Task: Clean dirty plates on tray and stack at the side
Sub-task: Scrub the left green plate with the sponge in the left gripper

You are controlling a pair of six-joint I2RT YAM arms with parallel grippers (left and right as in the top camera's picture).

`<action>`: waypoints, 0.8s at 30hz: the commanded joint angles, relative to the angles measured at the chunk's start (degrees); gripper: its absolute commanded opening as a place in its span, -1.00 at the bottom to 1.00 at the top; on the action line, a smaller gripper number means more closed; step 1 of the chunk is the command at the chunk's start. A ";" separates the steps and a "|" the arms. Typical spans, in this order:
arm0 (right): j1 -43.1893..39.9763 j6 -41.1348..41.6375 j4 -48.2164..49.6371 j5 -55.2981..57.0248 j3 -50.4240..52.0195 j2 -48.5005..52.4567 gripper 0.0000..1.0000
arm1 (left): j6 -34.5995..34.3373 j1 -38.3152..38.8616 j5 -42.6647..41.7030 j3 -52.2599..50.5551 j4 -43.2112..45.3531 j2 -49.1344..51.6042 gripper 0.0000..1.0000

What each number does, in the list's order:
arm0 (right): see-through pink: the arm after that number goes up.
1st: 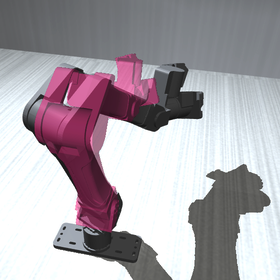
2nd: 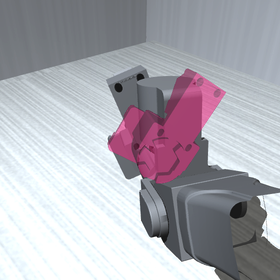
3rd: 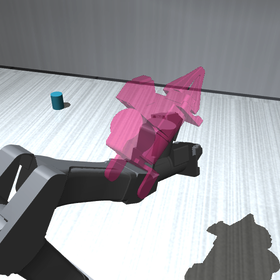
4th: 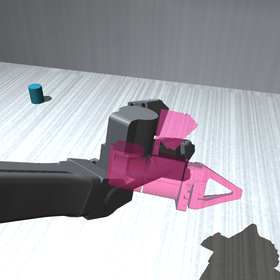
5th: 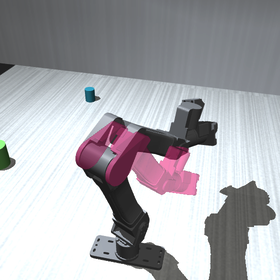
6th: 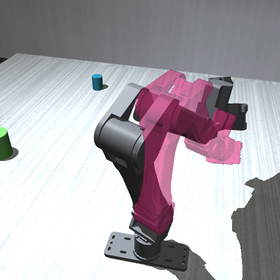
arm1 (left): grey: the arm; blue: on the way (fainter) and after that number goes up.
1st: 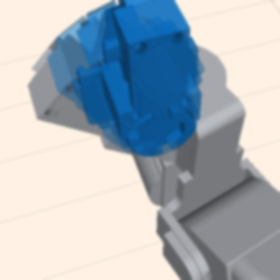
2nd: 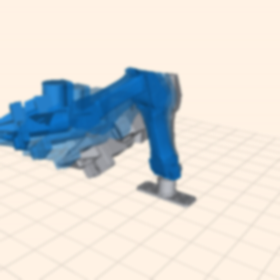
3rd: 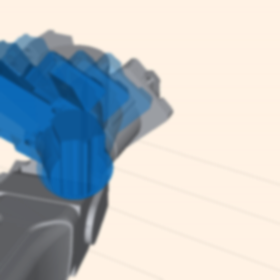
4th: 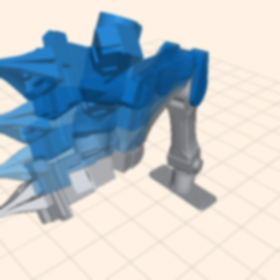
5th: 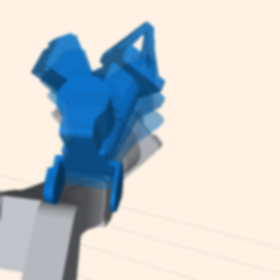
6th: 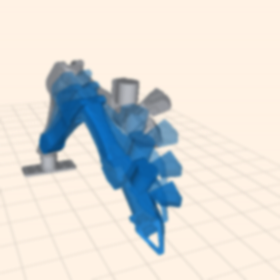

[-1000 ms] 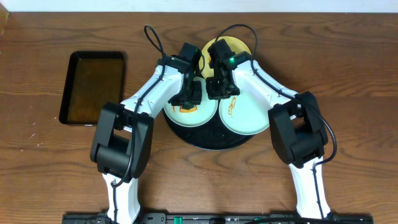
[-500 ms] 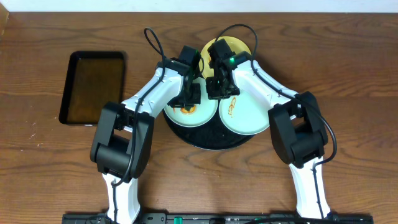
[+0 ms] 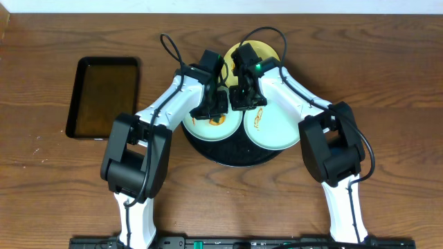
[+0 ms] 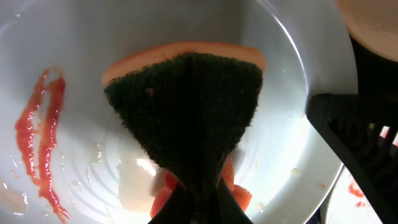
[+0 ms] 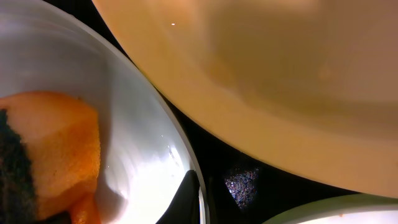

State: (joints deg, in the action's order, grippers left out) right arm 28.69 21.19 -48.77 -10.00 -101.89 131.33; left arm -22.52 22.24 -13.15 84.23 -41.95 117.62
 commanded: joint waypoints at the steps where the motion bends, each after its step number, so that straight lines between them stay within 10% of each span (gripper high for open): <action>1: 0.00 -0.68 -0.17 1.16 0.33 2.40 -0.97 | -0.52 0.09 0.09 -0.83 0.48 0.13 -0.85; 15: 0.00 -0.70 -0.28 1.18 0.33 2.40 -0.98 | 0.92 -0.04 35.95 -0.83 -6.67 1.20 -0.85; 24: -0.17 -0.68 -0.26 1.16 0.33 2.40 -0.98 | 1.25 0.02 21.79 0.20 -3.69 -6.64 -0.85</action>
State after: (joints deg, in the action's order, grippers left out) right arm 28.67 21.19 -48.77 -10.13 -101.91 131.33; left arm -22.04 22.59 14.85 83.90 -46.68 114.56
